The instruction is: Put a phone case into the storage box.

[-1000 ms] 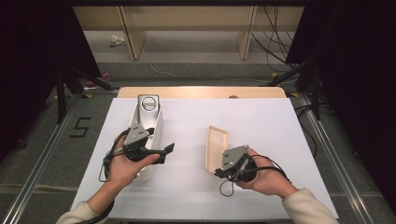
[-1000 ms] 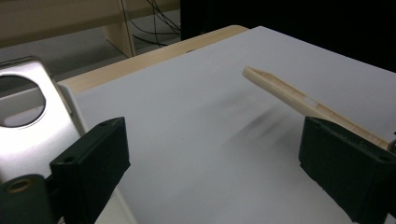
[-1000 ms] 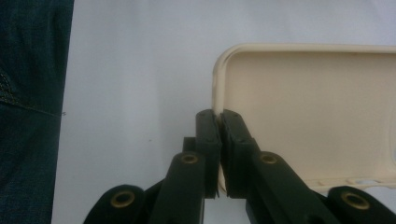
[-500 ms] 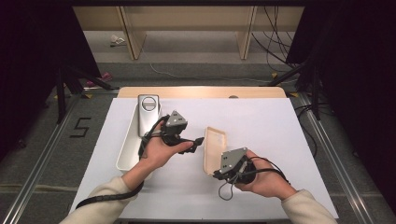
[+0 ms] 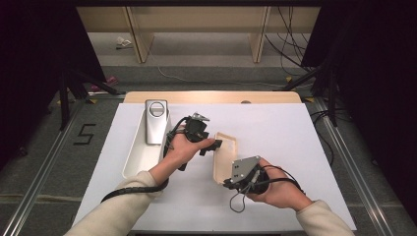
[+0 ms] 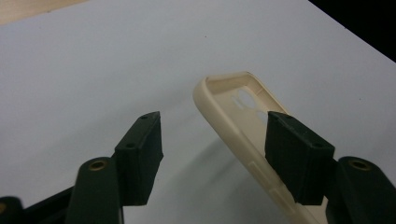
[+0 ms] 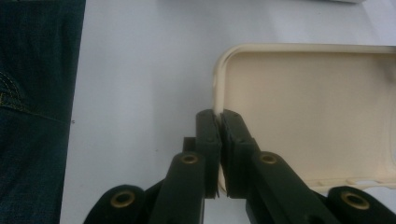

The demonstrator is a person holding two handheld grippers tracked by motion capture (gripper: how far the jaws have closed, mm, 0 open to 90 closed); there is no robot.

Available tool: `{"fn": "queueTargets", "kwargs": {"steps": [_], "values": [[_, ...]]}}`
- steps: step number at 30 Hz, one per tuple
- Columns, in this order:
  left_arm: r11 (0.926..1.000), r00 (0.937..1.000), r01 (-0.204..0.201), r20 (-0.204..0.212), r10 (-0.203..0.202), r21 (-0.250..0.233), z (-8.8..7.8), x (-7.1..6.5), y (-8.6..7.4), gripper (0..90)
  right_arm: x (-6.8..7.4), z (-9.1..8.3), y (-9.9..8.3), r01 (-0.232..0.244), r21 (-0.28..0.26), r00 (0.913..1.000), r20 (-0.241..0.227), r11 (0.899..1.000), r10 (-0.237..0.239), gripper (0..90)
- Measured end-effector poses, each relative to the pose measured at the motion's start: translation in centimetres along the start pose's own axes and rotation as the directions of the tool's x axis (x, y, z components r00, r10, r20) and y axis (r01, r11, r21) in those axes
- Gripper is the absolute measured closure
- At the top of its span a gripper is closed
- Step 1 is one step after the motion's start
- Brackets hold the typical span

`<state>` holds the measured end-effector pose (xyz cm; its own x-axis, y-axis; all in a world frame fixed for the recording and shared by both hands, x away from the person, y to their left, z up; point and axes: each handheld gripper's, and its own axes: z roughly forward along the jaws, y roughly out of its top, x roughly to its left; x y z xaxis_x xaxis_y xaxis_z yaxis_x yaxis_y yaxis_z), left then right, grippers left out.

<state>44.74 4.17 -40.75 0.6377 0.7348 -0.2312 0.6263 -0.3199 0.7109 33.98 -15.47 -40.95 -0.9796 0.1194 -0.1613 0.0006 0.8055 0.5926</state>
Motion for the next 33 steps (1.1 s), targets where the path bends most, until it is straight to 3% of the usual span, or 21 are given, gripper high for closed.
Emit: {"fn": "queueTargets", "kwargs": {"steps": [10,16,21,24,26,28,33], "values": [[0.9958,0.9958,0.086,0.028,-0.087,0.030,0.6,-0.2,0.1,60.4,0.2,0.1,0.2,0.016,-0.003,0.9999,-0.001,1.000,-0.016,87.0],[0.9919,0.9907,0.127,0.050,-0.126,-0.004,-0.1,-0.8,0.5,68.8,0.4,0.4,0.3,0.028,0.003,0.9995,-0.014,1.000,-0.028,87.4],[0.9823,0.9800,0.180,0.097,-0.174,-0.054,-0.8,-1.5,0.8,76.3,0.4,0.9,0.3,0.033,0.025,0.9994,-0.003,0.999,-0.033,87.9],[0.9770,0.9742,0.191,0.140,-0.177,-0.094,-1.2,-2.2,1.0,80.5,0.5,1.3,0.2,0.035,0.042,0.9994,0.002,0.999,-0.035,87.5],[0.9766,0.9771,0.172,0.148,-0.153,-0.129,-1.6,-2.7,1.0,81.4,0.5,1.4,0.2,0.029,0.045,0.9994,0.018,0.999,-0.030,85.5],[0.9806,0.9918,0.094,0.101,-0.078,-0.172,-2.0,-3.2,1.0,81.7,0.4,1.3,0.1,0.018,0.030,0.9985,0.052,0.999,-0.019,77.7],[0.9689,0.9985,0.035,0.049,-0.024,-0.245,-2.8,-2.8,0.6,81.7,-0.4,0.5,-0.2,-0.035,-0.050,0.9890,0.142,0.998,0.042,56.2]]}}
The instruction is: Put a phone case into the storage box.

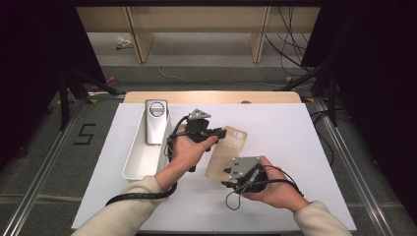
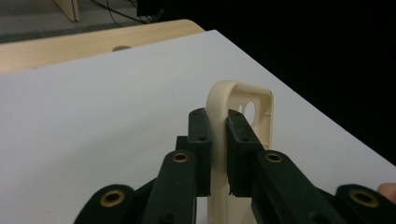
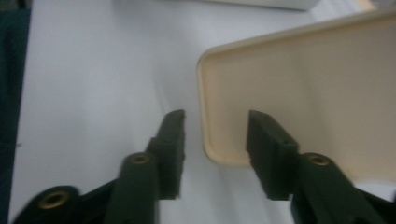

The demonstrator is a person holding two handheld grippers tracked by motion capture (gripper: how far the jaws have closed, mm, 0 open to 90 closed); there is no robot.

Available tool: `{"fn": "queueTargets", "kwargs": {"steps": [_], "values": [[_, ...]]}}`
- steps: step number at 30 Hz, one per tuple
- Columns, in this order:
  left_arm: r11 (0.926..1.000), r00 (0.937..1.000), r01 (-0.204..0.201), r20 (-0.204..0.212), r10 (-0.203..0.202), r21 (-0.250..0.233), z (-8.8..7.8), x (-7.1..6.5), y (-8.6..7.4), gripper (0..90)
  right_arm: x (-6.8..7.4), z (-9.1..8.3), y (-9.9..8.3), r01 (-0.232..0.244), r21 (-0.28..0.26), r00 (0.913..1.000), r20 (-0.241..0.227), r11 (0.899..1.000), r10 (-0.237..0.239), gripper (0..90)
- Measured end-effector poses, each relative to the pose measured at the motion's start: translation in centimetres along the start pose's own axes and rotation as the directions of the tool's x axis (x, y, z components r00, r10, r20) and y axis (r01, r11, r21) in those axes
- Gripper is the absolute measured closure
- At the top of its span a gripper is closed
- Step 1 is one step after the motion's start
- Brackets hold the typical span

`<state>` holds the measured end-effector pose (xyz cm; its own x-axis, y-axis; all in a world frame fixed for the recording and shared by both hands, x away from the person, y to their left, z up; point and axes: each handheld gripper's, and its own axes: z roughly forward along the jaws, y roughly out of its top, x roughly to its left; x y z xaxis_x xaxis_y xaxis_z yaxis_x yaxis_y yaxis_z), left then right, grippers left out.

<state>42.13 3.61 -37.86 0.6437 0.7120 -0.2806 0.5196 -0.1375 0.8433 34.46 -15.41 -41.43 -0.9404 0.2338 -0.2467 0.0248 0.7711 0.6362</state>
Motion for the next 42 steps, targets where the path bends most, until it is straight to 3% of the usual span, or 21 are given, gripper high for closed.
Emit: {"fn": "queueTargets", "kwargs": {"steps": [7,14,24,36,42], "values": [[0.9964,0.9988,-0.023,-0.045,0.019,-0.082,-1.7,1.4,-0.5,81.6,-0.8,-0.4,-0.4,-0.097,-0.059,0.9942,0.041,0.994,0.100,36.3],[0.9867,0.9978,-0.024,-0.064,0.013,-0.161,-3.8,2.9,-0.9,81.6,-1.4,-0.9,-1.0,-0.178,-0.094,0.9819,0.050,0.980,0.183,27.4],[0.9737,0.9970,-0.042,-0.073,0.026,-0.224,-6.4,4.2,-1.6,81.6,-2.0,-1.6,-2.2,-0.273,-0.143,0.9564,0.066,0.951,0.284,21.4],[0.9610,0.9964,-0.049,-0.081,0.028,-0.272,-8.3,5.2,-2.1,81.6,-2.5,-2.3,-3.1,-0.331,-0.181,0.9328,0.087,0.926,0.350,18.0],[0.9580,0.9961,-0.059,-0.080,0.038,-0.280,-8.7,5.2,-2.0,81.6,-2.6,-2.5,-3.7,-0.356,-0.196,0.9209,0.093,0.914,0.379,17.2]]}}
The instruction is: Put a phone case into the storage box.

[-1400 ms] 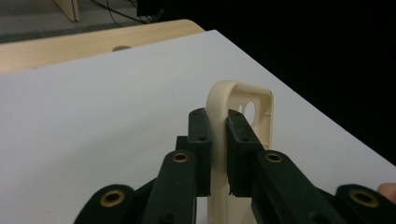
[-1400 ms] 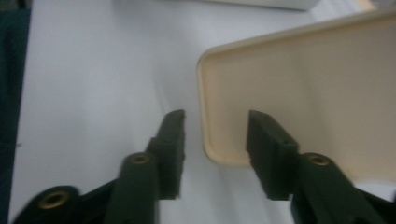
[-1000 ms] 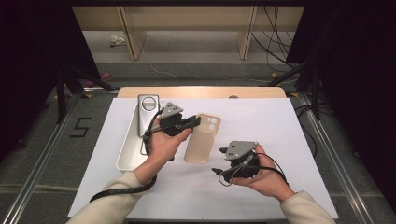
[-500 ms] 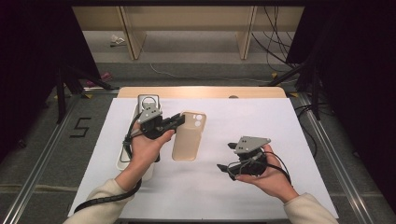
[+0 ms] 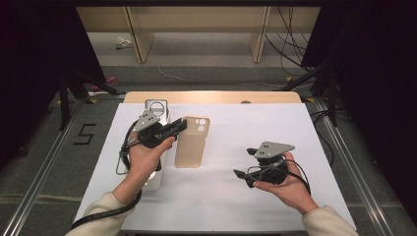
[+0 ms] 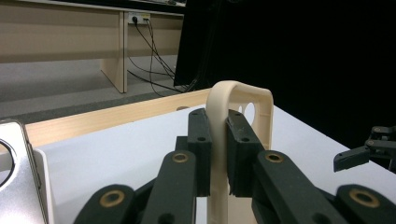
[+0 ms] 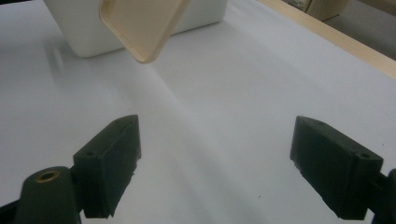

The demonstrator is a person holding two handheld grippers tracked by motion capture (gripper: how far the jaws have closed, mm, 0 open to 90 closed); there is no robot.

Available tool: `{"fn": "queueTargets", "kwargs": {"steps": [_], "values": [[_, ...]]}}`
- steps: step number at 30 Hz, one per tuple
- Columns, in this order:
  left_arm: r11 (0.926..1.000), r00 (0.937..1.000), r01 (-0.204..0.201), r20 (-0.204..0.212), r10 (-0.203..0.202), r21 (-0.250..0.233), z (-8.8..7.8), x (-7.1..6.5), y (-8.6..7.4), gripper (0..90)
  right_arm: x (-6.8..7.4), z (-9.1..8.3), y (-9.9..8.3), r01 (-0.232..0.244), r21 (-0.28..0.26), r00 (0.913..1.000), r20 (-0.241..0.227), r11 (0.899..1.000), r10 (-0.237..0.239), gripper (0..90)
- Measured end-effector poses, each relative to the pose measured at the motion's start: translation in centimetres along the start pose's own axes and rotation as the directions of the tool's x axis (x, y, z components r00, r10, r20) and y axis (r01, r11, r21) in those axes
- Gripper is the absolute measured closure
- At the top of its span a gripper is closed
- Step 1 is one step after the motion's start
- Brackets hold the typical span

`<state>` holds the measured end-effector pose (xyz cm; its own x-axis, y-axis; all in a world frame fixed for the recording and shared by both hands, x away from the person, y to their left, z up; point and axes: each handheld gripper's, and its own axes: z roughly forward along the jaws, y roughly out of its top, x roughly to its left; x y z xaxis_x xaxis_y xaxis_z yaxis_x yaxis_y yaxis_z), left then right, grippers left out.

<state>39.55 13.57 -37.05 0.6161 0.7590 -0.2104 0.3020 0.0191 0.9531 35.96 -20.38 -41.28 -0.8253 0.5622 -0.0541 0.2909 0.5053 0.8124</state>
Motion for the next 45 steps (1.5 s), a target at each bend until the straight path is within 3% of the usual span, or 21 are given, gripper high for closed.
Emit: {"fn": "queueTargets", "kwargs": {"steps": [8,21,45], "values": [[0.9998,0.9999,-0.015,0.003,0.015,-0.012,-0.3,0.0,0.3,81.6,-0.2,-0.1,-0.4,-0.028,0.001,0.9996,0.004,1.000,0.028,16.6],[0.9981,0.9989,-0.043,-0.018,0.042,-0.044,-1.4,1.1,1.3,81.6,-0.5,-0.6,-0.7,-0.062,-0.015,0.9979,0.016,0.998,0.062,16.5],[0.9958,0.9981,-0.023,-0.060,0.018,-0.088,-3.3,3.6,3.0,81.6,-0.9,-1.4,-1.2,-0.117,-0.042,0.9924,0.033,0.992,0.119,16.5]]}}
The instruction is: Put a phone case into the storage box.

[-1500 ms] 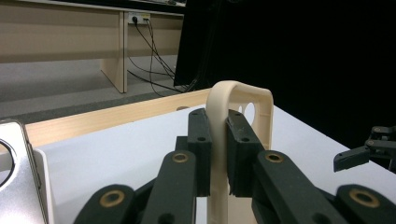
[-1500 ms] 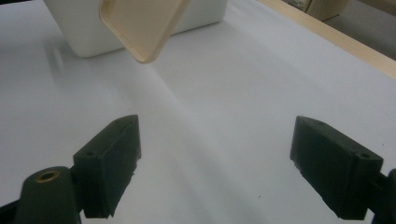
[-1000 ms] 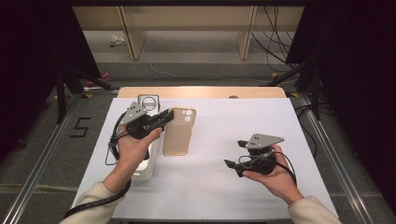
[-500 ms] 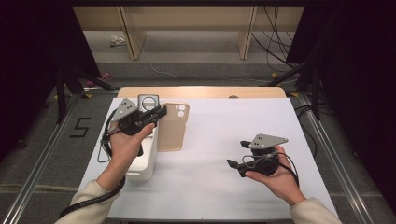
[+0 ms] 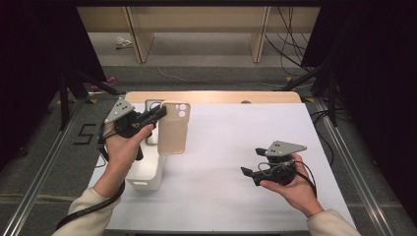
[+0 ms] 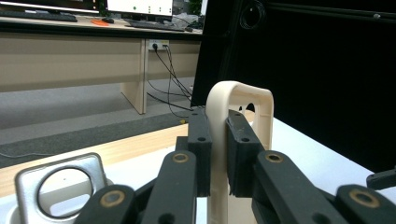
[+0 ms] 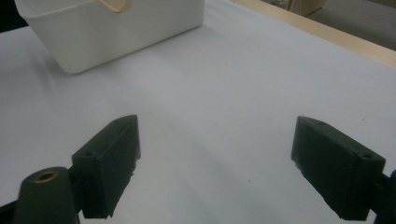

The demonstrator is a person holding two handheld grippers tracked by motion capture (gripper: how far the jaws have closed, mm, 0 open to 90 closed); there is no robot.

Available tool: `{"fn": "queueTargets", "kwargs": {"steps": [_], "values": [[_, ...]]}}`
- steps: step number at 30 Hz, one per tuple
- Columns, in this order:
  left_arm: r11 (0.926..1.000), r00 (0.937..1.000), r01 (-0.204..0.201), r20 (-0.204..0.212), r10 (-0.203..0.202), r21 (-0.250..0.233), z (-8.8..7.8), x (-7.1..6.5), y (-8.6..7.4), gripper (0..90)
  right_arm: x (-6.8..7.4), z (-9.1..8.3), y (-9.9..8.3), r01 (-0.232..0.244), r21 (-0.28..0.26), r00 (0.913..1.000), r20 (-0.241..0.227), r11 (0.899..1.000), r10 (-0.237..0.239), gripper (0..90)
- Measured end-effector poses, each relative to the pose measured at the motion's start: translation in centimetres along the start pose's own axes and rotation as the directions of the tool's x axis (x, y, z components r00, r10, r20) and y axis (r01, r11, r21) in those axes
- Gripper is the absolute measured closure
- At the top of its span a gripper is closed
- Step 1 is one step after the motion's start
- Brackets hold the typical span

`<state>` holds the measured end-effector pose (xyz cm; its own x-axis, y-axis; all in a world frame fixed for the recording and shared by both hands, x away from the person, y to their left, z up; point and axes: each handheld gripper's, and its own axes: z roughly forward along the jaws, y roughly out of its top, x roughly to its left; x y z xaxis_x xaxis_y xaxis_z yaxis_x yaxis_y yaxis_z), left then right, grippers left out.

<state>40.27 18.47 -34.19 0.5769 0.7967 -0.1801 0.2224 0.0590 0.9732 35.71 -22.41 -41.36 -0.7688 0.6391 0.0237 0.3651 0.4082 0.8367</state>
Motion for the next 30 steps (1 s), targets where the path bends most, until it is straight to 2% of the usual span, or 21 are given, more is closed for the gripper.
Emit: {"fn": "queueTargets", "kwargs": {"steps": [2,30], "values": [[1.0000,1.0000,0.002,-0.004,-0.002,-0.001,-0.1,0.2,0.0,81.6,-0.1,-0.1,0.0,-0.013,-0.008,0.9999,0.000,1.000,0.013,16.5],[0.9997,0.9985,0.007,-0.053,-0.008,-0.023,-1.3,2.6,0.9,81.6,-0.5,-0.9,-0.5,-0.025,-0.012,0.9994,0.024,1.000,0.025,16.4]]}}
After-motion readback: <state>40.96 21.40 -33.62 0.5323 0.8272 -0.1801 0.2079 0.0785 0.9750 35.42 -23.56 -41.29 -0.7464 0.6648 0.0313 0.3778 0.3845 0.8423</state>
